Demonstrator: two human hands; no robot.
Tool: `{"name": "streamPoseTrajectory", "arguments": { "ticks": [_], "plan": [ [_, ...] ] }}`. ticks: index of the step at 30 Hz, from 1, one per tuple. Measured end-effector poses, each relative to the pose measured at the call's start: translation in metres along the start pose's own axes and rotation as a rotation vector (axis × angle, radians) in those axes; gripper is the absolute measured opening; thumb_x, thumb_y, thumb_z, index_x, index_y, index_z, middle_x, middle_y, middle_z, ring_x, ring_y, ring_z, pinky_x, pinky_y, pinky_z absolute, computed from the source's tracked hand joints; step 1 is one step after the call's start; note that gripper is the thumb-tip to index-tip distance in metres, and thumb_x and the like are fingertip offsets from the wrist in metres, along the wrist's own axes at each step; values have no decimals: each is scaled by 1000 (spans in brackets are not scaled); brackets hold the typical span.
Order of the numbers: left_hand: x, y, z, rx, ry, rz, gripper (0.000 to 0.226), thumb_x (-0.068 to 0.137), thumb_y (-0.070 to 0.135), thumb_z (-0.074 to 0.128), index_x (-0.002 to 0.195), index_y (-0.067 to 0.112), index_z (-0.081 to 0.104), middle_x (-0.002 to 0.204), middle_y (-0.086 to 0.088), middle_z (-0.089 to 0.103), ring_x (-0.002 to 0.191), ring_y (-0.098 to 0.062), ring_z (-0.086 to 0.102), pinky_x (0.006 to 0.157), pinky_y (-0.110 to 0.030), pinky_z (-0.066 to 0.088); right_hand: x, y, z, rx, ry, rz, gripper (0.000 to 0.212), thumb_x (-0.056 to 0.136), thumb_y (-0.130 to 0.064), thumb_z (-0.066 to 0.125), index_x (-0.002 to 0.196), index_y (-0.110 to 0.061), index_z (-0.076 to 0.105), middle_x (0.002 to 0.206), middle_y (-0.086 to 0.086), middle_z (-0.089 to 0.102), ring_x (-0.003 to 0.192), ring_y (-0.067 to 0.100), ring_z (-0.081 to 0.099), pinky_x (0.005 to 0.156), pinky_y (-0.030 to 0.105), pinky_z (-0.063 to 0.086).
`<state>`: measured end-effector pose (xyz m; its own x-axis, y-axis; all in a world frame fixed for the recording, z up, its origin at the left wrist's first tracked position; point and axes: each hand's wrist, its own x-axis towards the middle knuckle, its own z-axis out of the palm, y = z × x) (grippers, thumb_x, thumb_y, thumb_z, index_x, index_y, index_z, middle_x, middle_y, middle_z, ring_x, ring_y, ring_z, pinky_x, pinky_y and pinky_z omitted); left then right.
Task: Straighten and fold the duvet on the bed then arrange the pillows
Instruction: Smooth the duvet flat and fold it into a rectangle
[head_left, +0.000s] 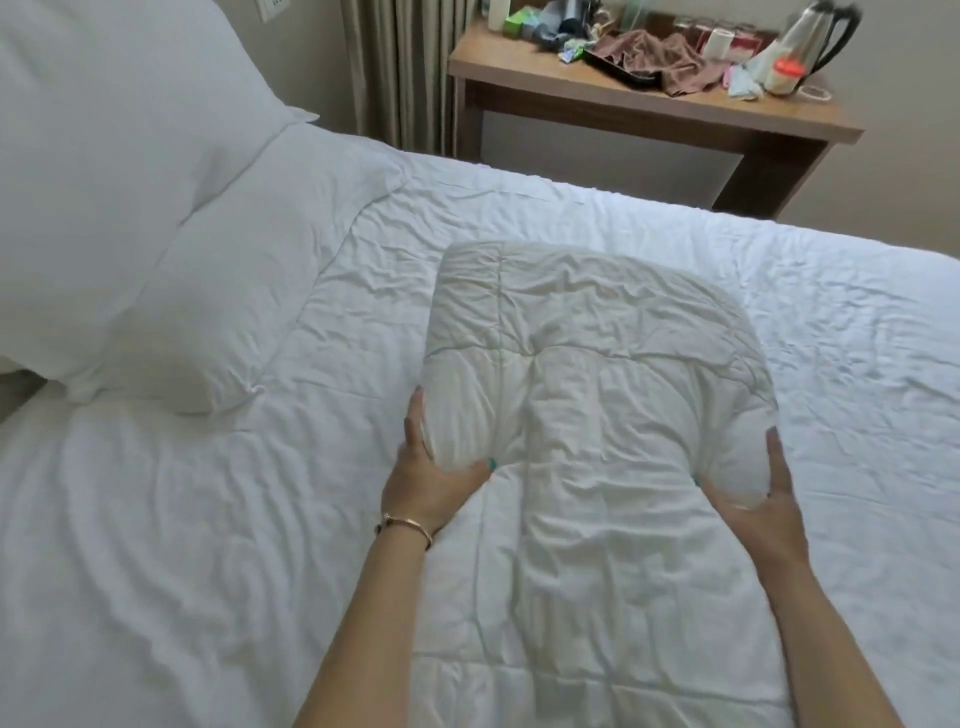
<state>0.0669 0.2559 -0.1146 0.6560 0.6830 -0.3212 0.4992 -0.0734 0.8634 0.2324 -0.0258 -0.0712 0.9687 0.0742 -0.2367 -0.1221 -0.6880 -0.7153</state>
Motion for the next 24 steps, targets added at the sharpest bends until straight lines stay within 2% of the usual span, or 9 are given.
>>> {"name": "streamPoseTrajectory", "arguments": {
  "ticks": [2, 4, 5, 7, 9, 12, 16, 20, 24],
  "plan": [
    [-51, 3, -31, -33, 17, 56, 113, 65, 45, 83, 136, 67, -2, 144, 4, 39, 126, -19, 47, 99, -34, 44, -55, -23, -18, 46, 27, -54, 81, 80, -39, 76, 131, -70, 21, 149, -5, 42, 132, 26, 46, 102, 46, 38],
    [-99, 1, -70, -42, 44, 66, 109, 64, 45, 84, 134, 70, 4, 144, 8, 40, 128, -16, 46, 98, -32, 43, -116, -46, -35, 146, 11, -97, 65, 78, -63, 66, 130, -66, 28, 149, -18, 34, 134, 17, 39, 104, 39, 34],
    [-119, -1, -90, -31, 45, 68, 105, 63, 46, 84, 134, 70, 10, 140, 12, 42, 127, -15, 47, 97, -31, 43, -145, -57, -41, 166, -10, -107, 74, 68, -76, 61, 133, -65, 28, 148, -23, 31, 133, 11, 35, 105, 35, 33],
    [-155, -4, -127, -25, 31, 43, 99, 55, 53, 84, 129, 72, 20, 126, 18, 45, 119, -14, 51, 93, -30, 44, -193, -68, -46, 113, -66, -100, 105, 43, -85, 60, 139, -65, 22, 147, -27, 25, 133, 4, 29, 107, 35, 32],
    [-181, -4, -161, 1, 11, 6, 94, 42, 69, 76, 119, 78, 23, 111, 18, 43, 106, -12, 50, 89, -28, 43, -232, -74, -40, 54, -120, -80, 119, 34, -82, 72, 137, -70, 13, 150, -31, 20, 137, 4, 26, 109, 41, 33],
    [-203, -4, -201, 25, -37, -54, 96, 31, 81, 68, 117, 75, 26, 108, 11, 39, 101, -11, 44, 93, -30, 41, -269, -78, -26, 39, -161, -82, 109, 44, -67, 76, 132, -76, 12, 146, -34, 24, 143, 11, 26, 113, 44, 31],
    [-206, -5, -227, 80, -139, -96, 113, 26, 76, 79, 128, 63, 30, 120, 6, 42, 107, -15, 47, 101, -40, 44, -294, -75, -14, 42, -164, -11, 100, 47, -69, 77, 131, -74, 23, 146, -25, 37, 143, 14, 27, 113, 46, 32],
    [-194, -7, -238, 106, -176, -45, 113, 29, 73, 83, 130, 58, 34, 128, 4, 50, 115, -17, 52, 102, -42, 45, -314, -77, -11, 72, -104, 5, 93, 49, -71, 75, 130, -71, 30, 140, -24, 43, 139, 13, 34, 110, 46, 37],
    [-202, -11, -240, 55, -166, -5, 110, 32, 69, 83, 130, 56, 35, 126, 1, 53, 115, -17, 54, 102, -43, 46, -327, -86, -27, 54, -65, -31, 89, 54, -67, 76, 130, -70, 32, 139, -22, 46, 136, 12, 36, 109, 45, 38]
  ]
}}
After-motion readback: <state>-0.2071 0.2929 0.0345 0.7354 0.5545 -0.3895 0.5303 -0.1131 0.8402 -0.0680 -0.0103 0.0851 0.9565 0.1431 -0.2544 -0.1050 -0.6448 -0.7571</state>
